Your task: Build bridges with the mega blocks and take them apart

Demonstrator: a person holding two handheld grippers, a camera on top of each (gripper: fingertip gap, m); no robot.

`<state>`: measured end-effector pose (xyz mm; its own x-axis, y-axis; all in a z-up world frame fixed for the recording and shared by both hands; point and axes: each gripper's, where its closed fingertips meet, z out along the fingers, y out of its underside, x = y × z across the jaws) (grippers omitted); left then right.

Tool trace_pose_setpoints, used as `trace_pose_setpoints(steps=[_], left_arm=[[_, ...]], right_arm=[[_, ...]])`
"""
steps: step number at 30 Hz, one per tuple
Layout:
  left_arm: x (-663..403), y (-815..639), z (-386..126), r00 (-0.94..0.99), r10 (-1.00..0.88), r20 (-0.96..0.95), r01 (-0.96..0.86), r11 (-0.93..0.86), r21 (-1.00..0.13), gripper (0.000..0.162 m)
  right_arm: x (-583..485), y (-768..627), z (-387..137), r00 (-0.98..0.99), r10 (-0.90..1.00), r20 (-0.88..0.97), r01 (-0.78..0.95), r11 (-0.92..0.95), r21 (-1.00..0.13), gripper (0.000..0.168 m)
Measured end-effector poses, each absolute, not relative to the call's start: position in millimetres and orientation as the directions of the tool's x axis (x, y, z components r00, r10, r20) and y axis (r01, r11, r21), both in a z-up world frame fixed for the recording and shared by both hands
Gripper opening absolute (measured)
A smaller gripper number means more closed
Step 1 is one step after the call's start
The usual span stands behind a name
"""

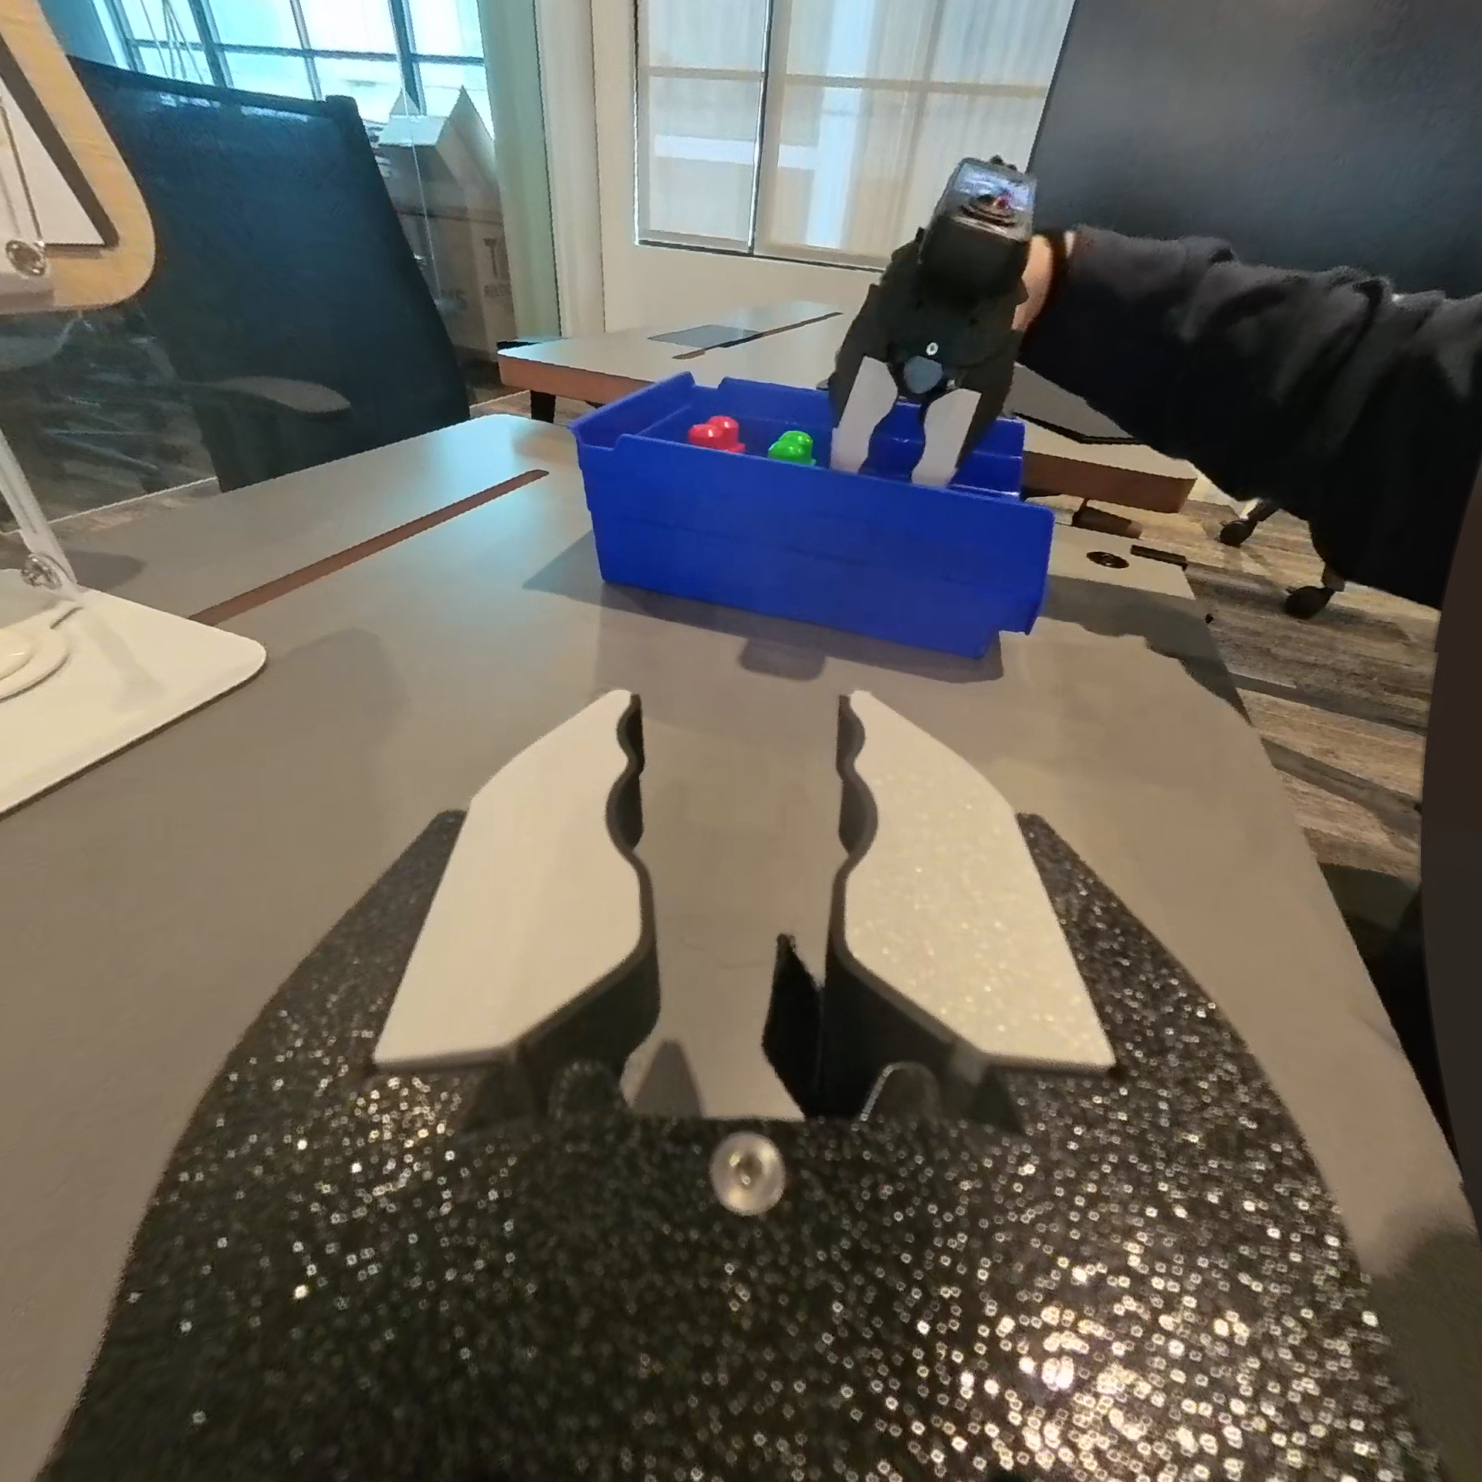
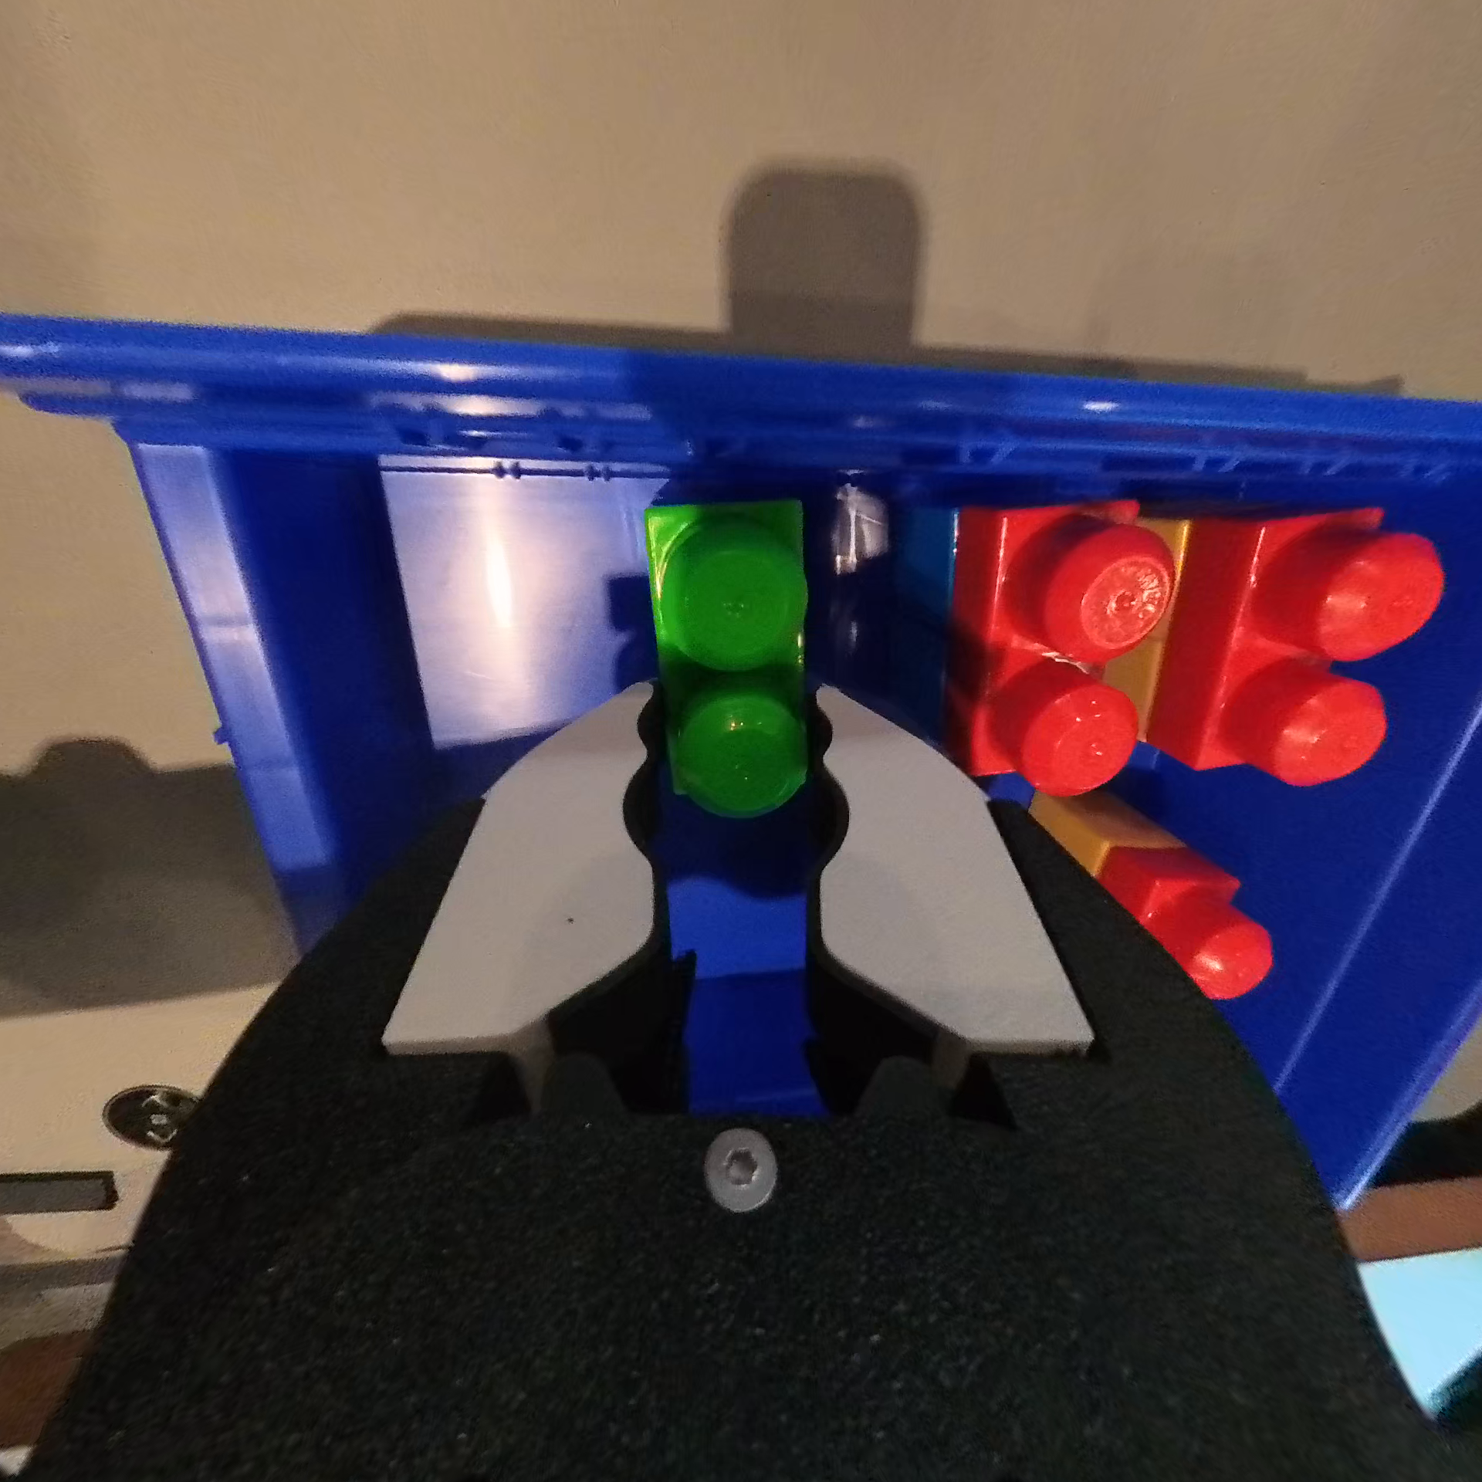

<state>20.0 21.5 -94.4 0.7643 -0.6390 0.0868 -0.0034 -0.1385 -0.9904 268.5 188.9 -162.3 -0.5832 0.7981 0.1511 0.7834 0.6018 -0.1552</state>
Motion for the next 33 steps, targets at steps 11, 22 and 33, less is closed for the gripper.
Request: trace_pose_setpoints(steps=[11, 22, 33], left_arm=[[28, 15, -92, 0.742, -0.663, 0.103, 0.006, -0.147, -0.989, 0.054], [-56, 27, -105, 0.929, -0.369, -0.015, -0.081, -0.164, -0.983, 0.056], [-142, 22, -130, 0.976, -0.099, -0.195, -0.211, -0.19, -0.959, 0.053]], right_arm=[[275, 195, -121, -0.378, 0.898, 0.226, 0.867, 0.429, -0.255, 0.046], [136, 58, 20, -0.114, 0.883, 0.455, 0.267, 0.469, -0.842, 0.027], [-6, 83, -64, 0.421, 0.899, 0.116, 0.026, 0.115, -0.993, 0.039]])
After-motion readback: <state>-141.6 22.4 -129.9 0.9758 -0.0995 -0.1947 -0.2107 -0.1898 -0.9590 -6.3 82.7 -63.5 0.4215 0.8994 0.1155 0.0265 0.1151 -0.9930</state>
